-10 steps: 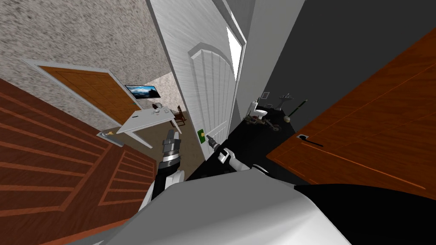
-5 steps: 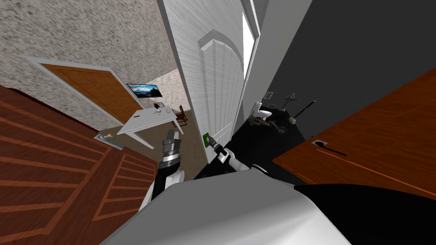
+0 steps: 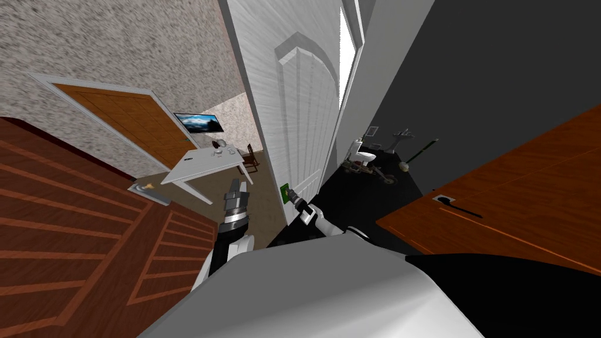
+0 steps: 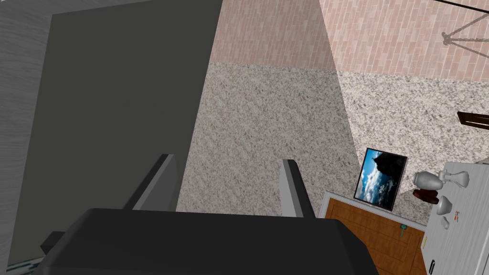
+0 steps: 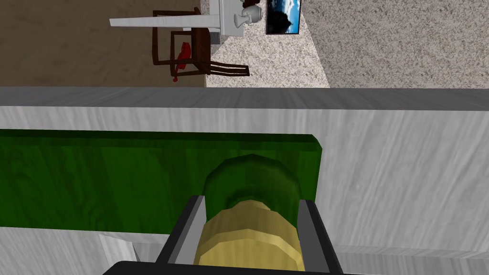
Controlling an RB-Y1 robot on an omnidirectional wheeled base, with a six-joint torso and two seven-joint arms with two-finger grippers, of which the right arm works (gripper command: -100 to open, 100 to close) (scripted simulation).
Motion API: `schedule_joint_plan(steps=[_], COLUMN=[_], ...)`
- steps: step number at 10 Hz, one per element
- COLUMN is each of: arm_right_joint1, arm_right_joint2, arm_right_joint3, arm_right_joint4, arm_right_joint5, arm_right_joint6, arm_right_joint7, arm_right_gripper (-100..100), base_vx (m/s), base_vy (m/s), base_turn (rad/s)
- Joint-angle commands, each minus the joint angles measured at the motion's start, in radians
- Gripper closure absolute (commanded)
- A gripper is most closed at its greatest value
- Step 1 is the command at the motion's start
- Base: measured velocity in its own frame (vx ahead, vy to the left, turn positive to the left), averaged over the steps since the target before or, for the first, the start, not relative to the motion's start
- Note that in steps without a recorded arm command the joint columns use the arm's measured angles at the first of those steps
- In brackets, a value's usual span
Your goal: Push the door open
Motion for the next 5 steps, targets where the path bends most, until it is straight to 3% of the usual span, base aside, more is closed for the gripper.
schedule_joint_plan(steps=[1, 2, 3, 5], arm_right_joint1=[0.004, 0.004, -0.001, -0.003], arm_right_joint2=[-0.002, -0.002, -0.001, -0.002], arm_right_joint3=[0.001, 0.001, -0.014, -0.030], arm_right_joint4=[0.001, 0.001, 0.005, 0.011], arm_right_joint5=[0.000, 0.000, 0.000, -0.001], arm_right_joint6=[-0.001, -0.001, 0.000, 0.000], arm_right_joint7=[-0.001, -0.001, 0.004, 0.009], arm_right_gripper=[100, 100, 100, 100], base_vx=[0.000, 0.000, 0.038, 0.081], base_vy=[0.000, 0.000, 0.097, 0.173], base_turn=[0.000, 0.000, -0.025, -0.057])
